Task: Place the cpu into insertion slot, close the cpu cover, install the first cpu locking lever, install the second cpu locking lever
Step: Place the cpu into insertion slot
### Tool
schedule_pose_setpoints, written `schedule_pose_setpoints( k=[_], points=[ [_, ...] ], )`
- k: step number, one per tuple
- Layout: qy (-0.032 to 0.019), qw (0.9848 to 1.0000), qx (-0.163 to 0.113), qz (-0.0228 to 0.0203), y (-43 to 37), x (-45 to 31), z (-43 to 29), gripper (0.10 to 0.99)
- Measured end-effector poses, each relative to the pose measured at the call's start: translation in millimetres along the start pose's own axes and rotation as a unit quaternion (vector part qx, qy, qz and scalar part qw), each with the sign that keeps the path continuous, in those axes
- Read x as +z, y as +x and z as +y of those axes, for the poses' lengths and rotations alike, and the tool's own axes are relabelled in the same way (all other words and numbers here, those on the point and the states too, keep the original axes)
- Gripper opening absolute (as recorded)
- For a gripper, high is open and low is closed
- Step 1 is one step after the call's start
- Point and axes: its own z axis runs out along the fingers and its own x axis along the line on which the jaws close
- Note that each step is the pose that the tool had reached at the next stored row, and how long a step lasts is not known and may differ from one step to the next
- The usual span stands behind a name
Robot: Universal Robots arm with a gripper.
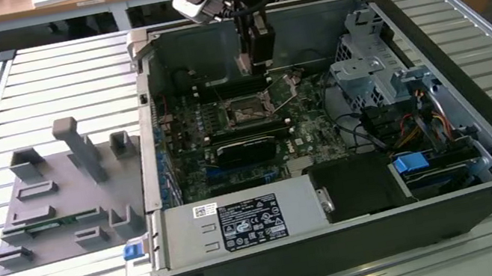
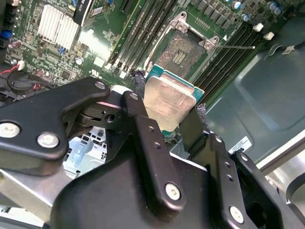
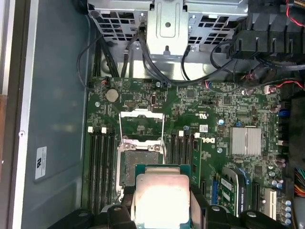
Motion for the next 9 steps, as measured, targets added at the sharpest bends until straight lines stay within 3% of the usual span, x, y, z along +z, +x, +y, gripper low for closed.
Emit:
schedule_pose_setpoints(
  k=[9],
  points=[
    [0.0011,1.0000,0.000,0.0000,0.1,6.6,-0.3,0.537]
  ],
)
